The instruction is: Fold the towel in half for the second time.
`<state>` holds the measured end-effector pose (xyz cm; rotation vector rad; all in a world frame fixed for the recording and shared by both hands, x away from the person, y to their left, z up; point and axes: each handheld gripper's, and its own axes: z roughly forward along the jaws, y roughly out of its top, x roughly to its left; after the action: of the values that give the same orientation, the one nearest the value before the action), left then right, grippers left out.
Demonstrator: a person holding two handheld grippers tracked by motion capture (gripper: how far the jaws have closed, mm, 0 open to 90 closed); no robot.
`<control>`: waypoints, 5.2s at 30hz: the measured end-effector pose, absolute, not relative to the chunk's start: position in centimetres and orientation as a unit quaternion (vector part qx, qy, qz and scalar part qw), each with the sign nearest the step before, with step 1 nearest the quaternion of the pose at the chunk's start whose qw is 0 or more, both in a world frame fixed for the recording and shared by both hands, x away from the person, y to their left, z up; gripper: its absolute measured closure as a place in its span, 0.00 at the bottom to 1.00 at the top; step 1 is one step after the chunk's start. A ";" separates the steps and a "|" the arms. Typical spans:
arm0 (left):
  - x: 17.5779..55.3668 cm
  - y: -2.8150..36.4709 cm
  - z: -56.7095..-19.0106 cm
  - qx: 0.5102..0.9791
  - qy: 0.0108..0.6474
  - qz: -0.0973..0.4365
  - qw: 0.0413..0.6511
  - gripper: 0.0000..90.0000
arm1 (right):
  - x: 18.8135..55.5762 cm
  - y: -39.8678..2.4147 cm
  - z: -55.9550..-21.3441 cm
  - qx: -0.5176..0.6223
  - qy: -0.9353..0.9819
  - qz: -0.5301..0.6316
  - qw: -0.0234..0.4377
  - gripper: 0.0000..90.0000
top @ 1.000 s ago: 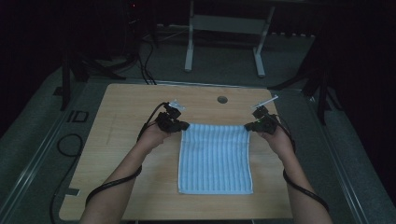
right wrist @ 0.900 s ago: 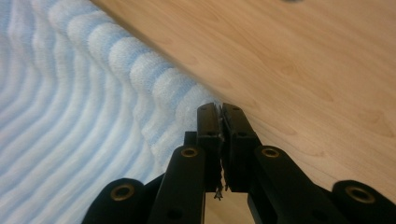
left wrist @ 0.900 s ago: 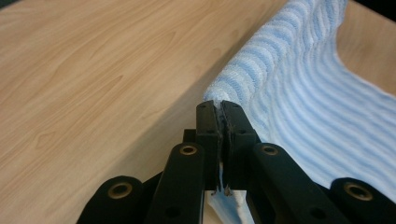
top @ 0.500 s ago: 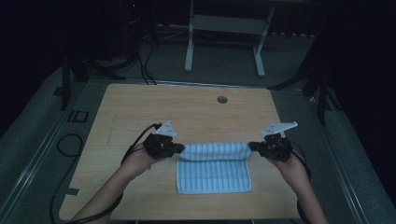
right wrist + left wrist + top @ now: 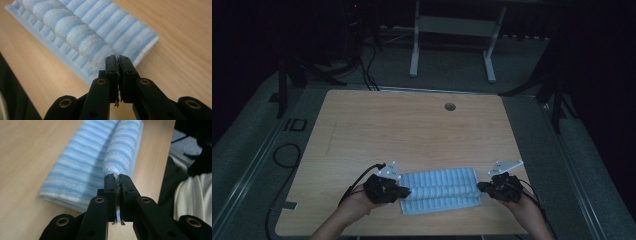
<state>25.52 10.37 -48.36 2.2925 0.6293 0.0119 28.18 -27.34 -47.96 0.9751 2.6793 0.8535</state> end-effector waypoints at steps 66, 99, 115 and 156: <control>39.9 11.6 -53.1 0.900 0.325 0.043 0.286 0.44 | 41.5 -18.9 -52.7 0.359 0.896 0.250 0.071 0.49; 35.8 14.2 -51.7 0.850 0.371 0.124 0.352 0.07 | 39.8 -19.3 -51.2 0.335 0.881 0.320 0.100 0.15; 34.2 17.6 -53.6 0.827 0.413 0.129 0.359 0.03 | 38.9 -22.3 -52.2 0.345 0.869 0.336 0.116 0.15; 30.4 25.1 -55.9 0.752 0.509 0.218 0.358 0.03 | 34.8 -34.1 -54.3 0.473 0.768 0.374 0.217 0.13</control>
<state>30.40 25.10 -55.91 1.9402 1.3147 0.5626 34.84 -34.13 -54.30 1.3100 2.1269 1.0365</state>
